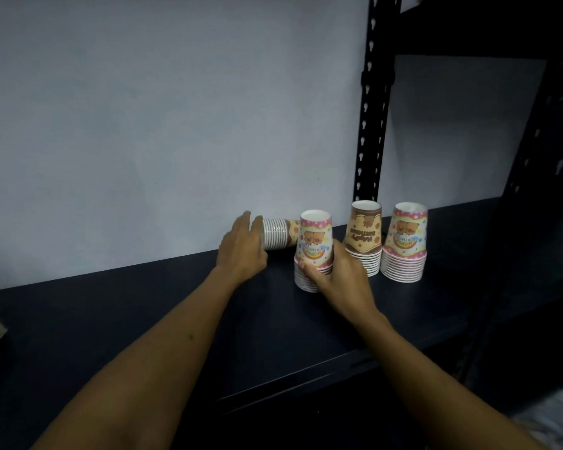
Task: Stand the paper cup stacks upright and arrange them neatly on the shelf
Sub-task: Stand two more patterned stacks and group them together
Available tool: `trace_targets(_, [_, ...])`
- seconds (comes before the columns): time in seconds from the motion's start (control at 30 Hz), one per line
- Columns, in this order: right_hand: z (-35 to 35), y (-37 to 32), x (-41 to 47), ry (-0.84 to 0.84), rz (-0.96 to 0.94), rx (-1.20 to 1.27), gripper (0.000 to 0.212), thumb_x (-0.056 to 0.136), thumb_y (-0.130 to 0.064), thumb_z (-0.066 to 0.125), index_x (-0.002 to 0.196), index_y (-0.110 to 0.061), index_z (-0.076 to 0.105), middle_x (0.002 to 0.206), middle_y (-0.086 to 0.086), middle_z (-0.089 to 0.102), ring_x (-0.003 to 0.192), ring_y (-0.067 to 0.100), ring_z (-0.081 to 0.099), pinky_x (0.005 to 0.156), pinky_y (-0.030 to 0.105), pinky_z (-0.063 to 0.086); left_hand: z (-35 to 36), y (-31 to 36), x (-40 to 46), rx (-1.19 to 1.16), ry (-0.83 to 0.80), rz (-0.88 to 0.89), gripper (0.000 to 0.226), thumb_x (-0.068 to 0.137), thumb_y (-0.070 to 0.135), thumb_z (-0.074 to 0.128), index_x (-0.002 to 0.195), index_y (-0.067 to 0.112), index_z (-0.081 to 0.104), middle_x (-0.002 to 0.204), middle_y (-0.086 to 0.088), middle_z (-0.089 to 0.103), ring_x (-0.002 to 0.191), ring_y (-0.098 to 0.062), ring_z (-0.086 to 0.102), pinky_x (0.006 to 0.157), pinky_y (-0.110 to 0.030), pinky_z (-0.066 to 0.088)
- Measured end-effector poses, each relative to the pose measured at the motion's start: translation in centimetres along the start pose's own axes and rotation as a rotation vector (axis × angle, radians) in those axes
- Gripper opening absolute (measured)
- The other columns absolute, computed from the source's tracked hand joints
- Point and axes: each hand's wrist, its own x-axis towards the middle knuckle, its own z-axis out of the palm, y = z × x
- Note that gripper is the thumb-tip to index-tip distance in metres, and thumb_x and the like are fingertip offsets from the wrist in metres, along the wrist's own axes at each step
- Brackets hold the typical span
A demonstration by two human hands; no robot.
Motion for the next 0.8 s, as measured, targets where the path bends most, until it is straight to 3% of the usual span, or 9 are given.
trace_targets(0.1, [0.3, 0.3, 0.4, -0.005, -0.009, 0.021, 0.058, 0.082, -0.055, 0.065, 0.125, -0.020, 0.049, 0.114, -0.002, 0.063, 0.101, 0.012, 0.061, 0.082, 0.031, 0.053, 0.8, -0.3, 2.5, 0.035, -0.115, 0.124, 0.094, 0.081, 0.025, 0.066, 0.153, 0.017, 0.007, 0.161, -0.010, 0.000, 0.148, -0.027, 0.006, 0.114, -0.045, 0.028])
trace_targets(0.17, [0.3, 0.3, 0.6, -0.008, -0.005, 0.022, 0.057, 0.081, -0.056, 0.065, 0.124, -0.021, 0.049, 0.114, -0.003, 0.063, 0.101, 0.011, 0.061, 0.082, 0.032, 0.053, 1.6, -0.3, 3.5, 0.042, -0.174, 0.158, 0.093, 0.083, 0.033, 0.065, 0.153, 0.022, 0.006, 0.161, -0.007, 0.000, 0.148, -0.026, 0.006, 0.114, -0.046, 0.028])
trace_targets(0.23, [0.4, 0.4, 0.7, -0.020, 0.003, 0.037, 0.058, 0.081, -0.057, 0.065, 0.125, -0.023, 0.049, 0.115, -0.005, 0.063, 0.102, 0.009, 0.060, 0.083, 0.031, 0.053, 2.3, -0.3, 3.7, -0.034, -0.200, 0.105, 0.087, 0.085, 0.035, 0.065, 0.153, 0.020, 0.013, 0.159, -0.009, 0.012, 0.145, -0.027, 0.016, 0.111, -0.045, 0.032])
trace_targets(0.37, [0.3, 0.5, 0.7, -0.034, 0.009, 0.060, 0.059, 0.080, -0.059, 0.064, 0.126, -0.026, 0.048, 0.117, -0.007, 0.062, 0.103, 0.007, 0.060, 0.086, 0.029, 0.053, 2.5, -0.8, 2.9, -0.168, -0.010, -0.038, 0.065, 0.088, 0.020, 0.060, 0.146, 0.011, 0.031, 0.142, -0.015, 0.039, 0.127, -0.032, 0.042, 0.101, -0.039, 0.037])
trace_targets(0.5, [0.0, 0.3, 0.7, -0.070, 0.033, 0.081, 0.060, 0.079, -0.059, 0.063, 0.125, -0.024, 0.048, 0.117, -0.007, 0.063, 0.103, 0.008, 0.060, 0.086, 0.031, 0.053, 1.8, -2.1, -0.2, -0.405, 0.060, -0.232, 0.066, 0.091, 0.018, 0.059, 0.148, 0.013, 0.026, 0.136, -0.016, 0.041, 0.121, -0.032, 0.046, 0.094, -0.036, 0.039])
trace_targets(0.63, [-0.1, -0.1, 0.7, -0.123, 0.035, 0.091, 0.060, 0.081, -0.055, 0.064, 0.128, -0.021, 0.048, 0.120, -0.005, 0.062, 0.105, 0.007, 0.059, 0.088, 0.027, 0.051, 1.4, -3.9, -3.7, -0.672, 0.099, -0.370, 0.060, 0.079, 0.019, 0.074, 0.129, 0.020, 0.042, 0.124, -0.008, 0.053, 0.115, -0.025, 0.053, 0.087, -0.029, 0.041])
trace_targets(0.8, [-0.3, -0.4, 0.8, -0.168, 0.084, 0.101, 0.065, 0.080, -0.051, 0.069, 0.131, -0.016, 0.048, 0.125, 0.000, 0.062, 0.109, 0.013, 0.060, 0.089, 0.026, 0.049, -0.5, -3.5, -6.6, -0.708, 0.010, -0.365, 0.063, 0.080, 0.017, 0.074, 0.134, 0.015, 0.040, 0.134, -0.003, 0.054, 0.122, -0.022, 0.052, 0.093, -0.028, 0.040])
